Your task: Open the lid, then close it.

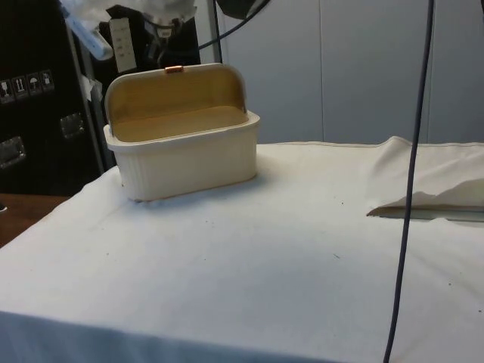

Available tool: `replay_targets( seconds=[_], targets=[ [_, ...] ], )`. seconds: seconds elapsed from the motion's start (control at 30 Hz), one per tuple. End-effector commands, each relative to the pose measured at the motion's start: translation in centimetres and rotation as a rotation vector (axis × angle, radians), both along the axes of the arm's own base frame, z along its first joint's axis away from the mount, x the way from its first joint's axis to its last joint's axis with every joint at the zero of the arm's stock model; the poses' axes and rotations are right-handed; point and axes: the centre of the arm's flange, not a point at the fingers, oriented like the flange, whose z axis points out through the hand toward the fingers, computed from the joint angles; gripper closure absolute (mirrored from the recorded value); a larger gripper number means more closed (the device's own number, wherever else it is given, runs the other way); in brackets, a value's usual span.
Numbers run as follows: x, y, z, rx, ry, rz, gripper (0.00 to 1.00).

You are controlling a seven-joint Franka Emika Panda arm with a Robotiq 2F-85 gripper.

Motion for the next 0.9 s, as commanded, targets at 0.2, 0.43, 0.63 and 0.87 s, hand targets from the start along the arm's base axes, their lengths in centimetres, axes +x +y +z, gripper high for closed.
replay_targets(
  seconds=[0.2,0.43,0.63,0.87],
  targets=[
    [0.0,-0.7,0.3,0.040,0.005,-0.006,1.00],
    [-0.1,-1.6,0.5,0.098,0.016,-0.016,1.00],
    [-0.2,-2.5,0.7,0.133,0.010,-0.031,1.00],
    [0.1,-3.3,1.4,0.148,-0.013,-0.054,1.00]
  ],
)
